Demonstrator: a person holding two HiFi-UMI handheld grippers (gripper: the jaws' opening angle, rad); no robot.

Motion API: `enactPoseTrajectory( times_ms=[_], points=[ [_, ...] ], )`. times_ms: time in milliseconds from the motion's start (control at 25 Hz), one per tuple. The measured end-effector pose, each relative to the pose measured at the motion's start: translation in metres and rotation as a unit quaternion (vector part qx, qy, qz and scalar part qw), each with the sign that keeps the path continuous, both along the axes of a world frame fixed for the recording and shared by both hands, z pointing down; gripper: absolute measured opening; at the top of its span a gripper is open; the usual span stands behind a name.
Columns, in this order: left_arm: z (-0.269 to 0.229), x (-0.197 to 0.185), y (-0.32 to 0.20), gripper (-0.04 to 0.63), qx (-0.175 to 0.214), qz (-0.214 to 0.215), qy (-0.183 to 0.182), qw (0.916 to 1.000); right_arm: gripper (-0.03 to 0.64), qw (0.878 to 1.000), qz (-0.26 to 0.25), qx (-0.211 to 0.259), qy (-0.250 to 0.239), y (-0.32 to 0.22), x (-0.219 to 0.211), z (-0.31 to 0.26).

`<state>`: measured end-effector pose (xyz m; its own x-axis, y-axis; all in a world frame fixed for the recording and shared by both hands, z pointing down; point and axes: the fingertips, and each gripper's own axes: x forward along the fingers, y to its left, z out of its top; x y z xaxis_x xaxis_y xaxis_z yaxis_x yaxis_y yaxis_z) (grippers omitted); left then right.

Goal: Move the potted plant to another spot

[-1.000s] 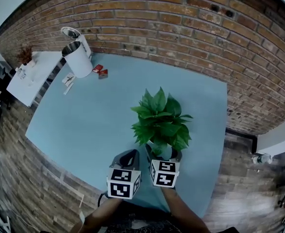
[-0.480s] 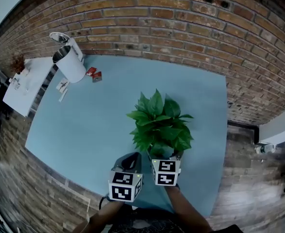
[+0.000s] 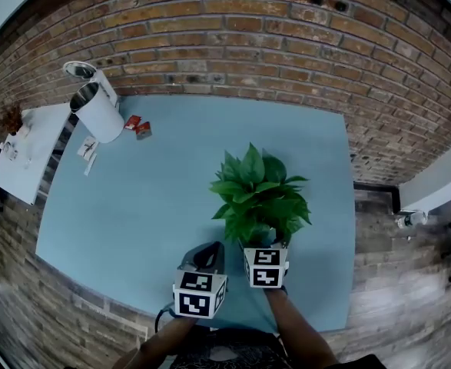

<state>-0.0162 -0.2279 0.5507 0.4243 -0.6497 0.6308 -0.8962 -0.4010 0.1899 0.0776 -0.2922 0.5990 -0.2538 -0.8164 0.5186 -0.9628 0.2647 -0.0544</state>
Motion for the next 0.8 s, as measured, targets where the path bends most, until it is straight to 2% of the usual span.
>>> enactPoseTrajectory(
  times_ms=[480,800],
  points=[
    [-0.003,-0.020,-0.002,-0.002,0.011,0.027,0.007,0.9996,0.446,0.999,0.035,0.003,0.014,0.000,0.002,0.004],
    [-0.008,-0.046,-0.009,-0.002,0.018,0.016,0.007,0.9997,0.443,0.999,0.047,0.000,0.016,-0.003,-0.005,0.004]
  ],
)
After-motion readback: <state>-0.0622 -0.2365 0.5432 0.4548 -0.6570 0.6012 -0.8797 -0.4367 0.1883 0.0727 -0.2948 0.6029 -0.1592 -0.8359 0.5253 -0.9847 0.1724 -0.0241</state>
